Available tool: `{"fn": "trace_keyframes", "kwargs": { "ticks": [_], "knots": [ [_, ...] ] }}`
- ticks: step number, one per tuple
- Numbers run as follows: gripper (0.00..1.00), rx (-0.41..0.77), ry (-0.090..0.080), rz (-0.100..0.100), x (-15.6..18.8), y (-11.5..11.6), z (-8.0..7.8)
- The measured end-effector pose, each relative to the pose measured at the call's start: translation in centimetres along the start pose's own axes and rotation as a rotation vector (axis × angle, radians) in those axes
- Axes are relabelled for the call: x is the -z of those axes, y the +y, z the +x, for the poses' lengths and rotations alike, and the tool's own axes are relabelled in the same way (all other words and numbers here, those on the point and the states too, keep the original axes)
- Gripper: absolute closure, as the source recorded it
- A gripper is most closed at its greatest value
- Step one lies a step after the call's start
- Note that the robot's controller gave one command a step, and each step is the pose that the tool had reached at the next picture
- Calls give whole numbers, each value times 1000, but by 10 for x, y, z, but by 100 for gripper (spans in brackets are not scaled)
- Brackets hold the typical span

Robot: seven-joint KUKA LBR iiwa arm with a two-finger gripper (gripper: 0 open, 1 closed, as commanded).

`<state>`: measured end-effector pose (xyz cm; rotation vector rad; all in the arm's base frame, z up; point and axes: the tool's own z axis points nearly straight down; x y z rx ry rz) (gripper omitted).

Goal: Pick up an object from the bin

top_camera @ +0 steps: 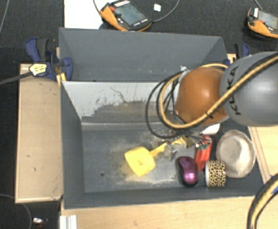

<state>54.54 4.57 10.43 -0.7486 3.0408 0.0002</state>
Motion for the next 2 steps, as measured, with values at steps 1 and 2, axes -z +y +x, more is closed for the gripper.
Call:
{"fn": "trace_keyframes", "kwargs": {
  "ticks": [1,2],
  "knots": [
    [100,-2,1,0,34,0,0],
    [100,-4,-5,2,54,-1,-2]
  ]
}}
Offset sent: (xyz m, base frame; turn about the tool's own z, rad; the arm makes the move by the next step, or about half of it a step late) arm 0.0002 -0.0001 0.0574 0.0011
